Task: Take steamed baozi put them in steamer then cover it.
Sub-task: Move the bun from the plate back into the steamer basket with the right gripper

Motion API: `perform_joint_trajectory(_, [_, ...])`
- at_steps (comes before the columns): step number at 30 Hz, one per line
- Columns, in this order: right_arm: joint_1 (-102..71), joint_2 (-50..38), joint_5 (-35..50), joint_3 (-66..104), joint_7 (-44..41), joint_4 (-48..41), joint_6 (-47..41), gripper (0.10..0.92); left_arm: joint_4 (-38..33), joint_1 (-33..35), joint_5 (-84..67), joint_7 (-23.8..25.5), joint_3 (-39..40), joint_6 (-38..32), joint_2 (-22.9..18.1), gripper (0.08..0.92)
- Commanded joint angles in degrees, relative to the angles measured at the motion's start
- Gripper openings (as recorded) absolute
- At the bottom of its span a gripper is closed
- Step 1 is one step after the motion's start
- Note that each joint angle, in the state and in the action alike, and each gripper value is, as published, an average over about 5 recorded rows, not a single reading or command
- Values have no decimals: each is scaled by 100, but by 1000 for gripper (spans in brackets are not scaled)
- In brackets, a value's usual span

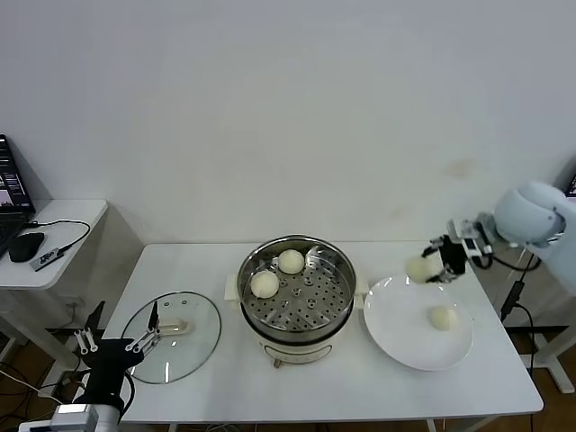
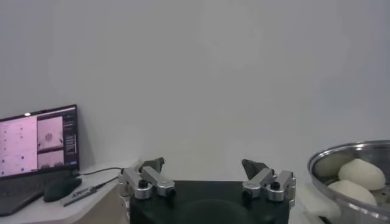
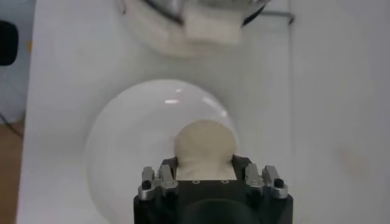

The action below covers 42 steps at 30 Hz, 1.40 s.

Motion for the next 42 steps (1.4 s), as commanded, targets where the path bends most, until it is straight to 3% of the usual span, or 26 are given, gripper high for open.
perform_joint_trajectory(1, [1980, 1245, 667, -1115, 82, -182, -48, 577, -7, 15, -16, 8, -97, -1, -28, 823])
perform_joint_trajectory(7, [1940, 2306, 940, -1278, 417, -450, 133, 576, 10, 14, -40, 8, -208, 1, -72, 823])
perform_joint_trajectory(15, [1371, 2991, 771, -1617, 800, -269, 695, 577, 3, 58, -37, 0, -344, 4, -179, 823])
perform_joint_trajectory(28, [803, 3102, -984, -2150, 949, -123, 2139, 577, -20, 123, -5, -10, -399, -15, -366, 823])
perform_joint_trajectory(42, [654, 3188, -1125, -2253, 1007, 261, 2600, 571, 17, 145, 1, -17, -375, -48, -406, 823])
